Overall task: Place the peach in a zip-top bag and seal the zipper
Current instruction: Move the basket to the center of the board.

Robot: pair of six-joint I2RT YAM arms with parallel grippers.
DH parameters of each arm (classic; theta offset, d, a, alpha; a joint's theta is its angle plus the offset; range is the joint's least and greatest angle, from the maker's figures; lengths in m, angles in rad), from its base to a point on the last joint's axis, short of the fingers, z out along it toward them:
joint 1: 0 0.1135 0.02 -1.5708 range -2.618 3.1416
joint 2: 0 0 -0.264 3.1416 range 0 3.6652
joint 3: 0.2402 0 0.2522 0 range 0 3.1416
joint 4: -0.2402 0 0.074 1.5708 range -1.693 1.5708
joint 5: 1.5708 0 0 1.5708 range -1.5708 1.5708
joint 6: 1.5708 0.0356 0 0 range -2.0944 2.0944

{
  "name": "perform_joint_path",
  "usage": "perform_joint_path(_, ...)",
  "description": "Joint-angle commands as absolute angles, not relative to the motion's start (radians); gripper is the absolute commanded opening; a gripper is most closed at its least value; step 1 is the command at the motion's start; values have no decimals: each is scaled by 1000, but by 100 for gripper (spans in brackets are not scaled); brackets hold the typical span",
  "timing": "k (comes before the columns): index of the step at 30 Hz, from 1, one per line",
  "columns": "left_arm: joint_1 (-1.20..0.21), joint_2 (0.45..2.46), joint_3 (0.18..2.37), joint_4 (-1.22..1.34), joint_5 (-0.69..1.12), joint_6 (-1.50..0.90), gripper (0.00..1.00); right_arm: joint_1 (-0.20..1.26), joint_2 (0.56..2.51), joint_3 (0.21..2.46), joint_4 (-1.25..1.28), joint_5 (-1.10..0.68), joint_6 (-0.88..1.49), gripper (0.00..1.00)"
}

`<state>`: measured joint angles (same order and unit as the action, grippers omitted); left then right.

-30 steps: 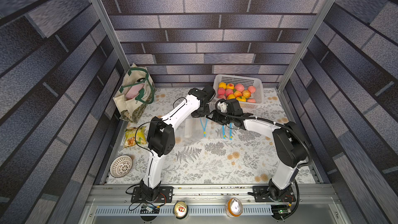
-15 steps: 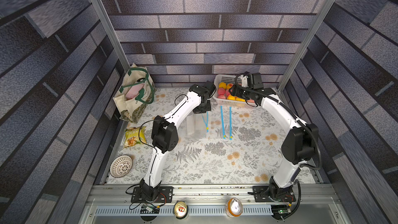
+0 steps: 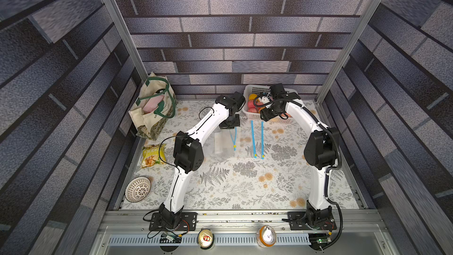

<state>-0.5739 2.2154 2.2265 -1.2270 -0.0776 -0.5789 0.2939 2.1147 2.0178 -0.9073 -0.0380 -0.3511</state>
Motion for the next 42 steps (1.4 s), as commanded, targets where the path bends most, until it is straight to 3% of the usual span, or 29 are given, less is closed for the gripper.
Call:
perform_joint_path(1,-565,2200,2226,-1252,-61,-550,0,279,2178,2085,-997,-9,-460,68)
perform_joint_path(17,-552,2174,2207,-1249,-40,-540,0,228,2272,2143,-1010,-60,-484,63)
perform_joint_path(28,-540,2144,2171,-1230,-34,-536,0,177,2240,2080,-997,-33,-419,32)
perform_joint_path(33,-541,2141,2172,-1232,-29,-531,0,164,2171,1959,-965,-28,-378,31)
perform_joint_path(37,-540,2131,2172,-1235,-37,-528,0,162,2133,1878,-904,-22,-373,44)
perform_joint_path(42,-536,2119,2164,-1236,-44,-527,0,162,2173,1934,-935,-36,-387,47)
